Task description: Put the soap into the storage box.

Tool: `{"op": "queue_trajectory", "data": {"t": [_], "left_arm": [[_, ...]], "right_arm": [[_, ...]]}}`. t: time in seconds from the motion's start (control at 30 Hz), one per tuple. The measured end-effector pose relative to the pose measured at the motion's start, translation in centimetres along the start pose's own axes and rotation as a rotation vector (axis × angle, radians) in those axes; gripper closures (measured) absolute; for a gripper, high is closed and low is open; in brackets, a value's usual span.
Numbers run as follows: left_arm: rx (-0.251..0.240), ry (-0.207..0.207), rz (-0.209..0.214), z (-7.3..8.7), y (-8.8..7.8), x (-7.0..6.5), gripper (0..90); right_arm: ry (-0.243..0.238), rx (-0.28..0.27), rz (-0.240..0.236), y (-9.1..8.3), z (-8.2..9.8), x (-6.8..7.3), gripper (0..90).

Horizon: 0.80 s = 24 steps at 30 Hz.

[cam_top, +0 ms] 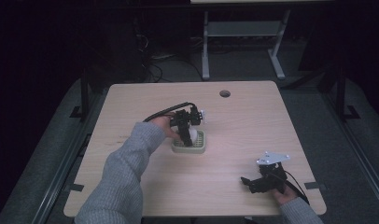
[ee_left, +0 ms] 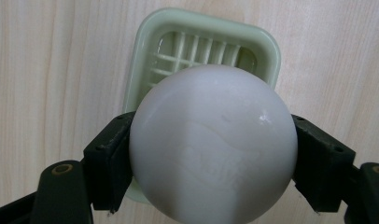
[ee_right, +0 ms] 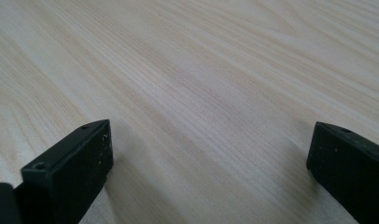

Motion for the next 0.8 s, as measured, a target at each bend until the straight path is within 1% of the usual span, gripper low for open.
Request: {"op": "queue_trajectory", "data": {"t": [0.03,0.07,0.13,0.17,0.33,0.4,0.43,0.57,0.6,0.67,0.8], "left_arm": [[0.010,0.011,0.001,0.0,0.0,0.1,23.3],[0.010,0.005,0.000,-0.1,0.2,0.1,23.3],[0.016,0.008,0.004,-0.2,0.3,0.1,23.2],[0.026,0.009,0.005,-0.1,0.5,0.2,23.2],[0.028,-0.004,0.009,0.0,0.8,0.4,23.2],[0.031,0.000,0.009,0.1,0.9,0.5,23.2],[0.026,-0.007,0.012,0.0,1.0,0.5,23.3],[0.032,-0.009,0.020,0.1,1.1,0.5,23.2],[0.032,-0.010,0.016,0.1,1.2,0.6,23.2],[0.035,-0.006,0.019,0.1,1.2,0.7,23.2],[0.039,-0.009,0.022,0.2,1.4,0.7,23.2]], "right_arm": [[-0.001,0.000,0.000,0.0,0.0,0.0,0.0],[-0.001,0.001,0.000,0.0,0.0,0.0,0.0],[0.000,0.001,0.000,0.0,0.0,0.0,0.0],[0.000,0.001,0.000,0.0,0.0,0.0,0.0],[0.000,0.000,0.000,0.0,0.0,0.0,0.0],[0.000,0.000,0.000,0.0,0.0,0.0,0.0],[0.000,-0.001,0.000,0.0,0.0,0.0,0.0],[-0.001,0.000,0.000,0.0,0.0,0.0,0.0],[-0.001,0.000,0.000,0.0,0.0,0.0,0.0],[0.000,-0.001,0.000,0.0,0.0,0.0,0.0],[0.000,0.001,-0.001,0.0,0.0,0.0,0.0]]}}
Point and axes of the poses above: each handheld gripper's, and its own axes: y roughly forward along the jaws, z roughly out of its underside, x roughly to its left, the point moved 5 cm from there along y, roughly forward along the jaws, and after that the axes turned 10 degrees about y, right-handed, at the moved point
